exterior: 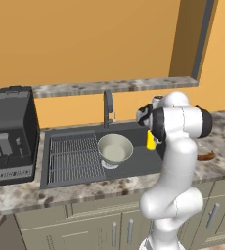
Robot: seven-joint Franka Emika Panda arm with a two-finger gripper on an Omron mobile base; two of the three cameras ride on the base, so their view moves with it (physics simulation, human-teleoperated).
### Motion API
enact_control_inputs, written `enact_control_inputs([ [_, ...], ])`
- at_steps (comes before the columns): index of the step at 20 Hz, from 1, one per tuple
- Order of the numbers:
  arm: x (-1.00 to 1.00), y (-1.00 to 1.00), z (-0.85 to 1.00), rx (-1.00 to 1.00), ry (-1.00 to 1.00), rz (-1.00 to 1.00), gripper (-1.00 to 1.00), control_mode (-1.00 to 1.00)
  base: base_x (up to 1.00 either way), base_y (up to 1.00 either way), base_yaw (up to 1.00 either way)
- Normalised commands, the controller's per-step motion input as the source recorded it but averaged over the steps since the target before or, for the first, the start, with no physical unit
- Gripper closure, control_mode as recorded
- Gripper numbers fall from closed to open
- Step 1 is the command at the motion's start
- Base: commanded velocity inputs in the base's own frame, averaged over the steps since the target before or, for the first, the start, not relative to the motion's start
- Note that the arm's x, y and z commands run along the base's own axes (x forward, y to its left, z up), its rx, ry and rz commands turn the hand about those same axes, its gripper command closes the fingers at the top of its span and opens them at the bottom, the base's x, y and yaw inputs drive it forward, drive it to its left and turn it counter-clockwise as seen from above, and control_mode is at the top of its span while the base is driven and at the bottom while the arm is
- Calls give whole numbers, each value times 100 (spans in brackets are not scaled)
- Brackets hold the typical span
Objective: Remove the garlic and banana from the sink. Then move the bowl and cup from the counter to the sink for washing.
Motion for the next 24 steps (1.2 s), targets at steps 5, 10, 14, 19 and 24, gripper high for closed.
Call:
enact_control_inputs([
  [5,8,0,-21,0,0,0,100,-100,0,0,0],
  [10,6,0,-21,0,0,0,100,-100,0,0,0],
  [14,0,0,-20,0,-2,0,100,-100,0,0,0],
  [19,0,0,-20,0,-4,0,100,-100,0,0,0],
  [24,0,0,-21,0,-5,-1,100,-100,0,0,0],
])
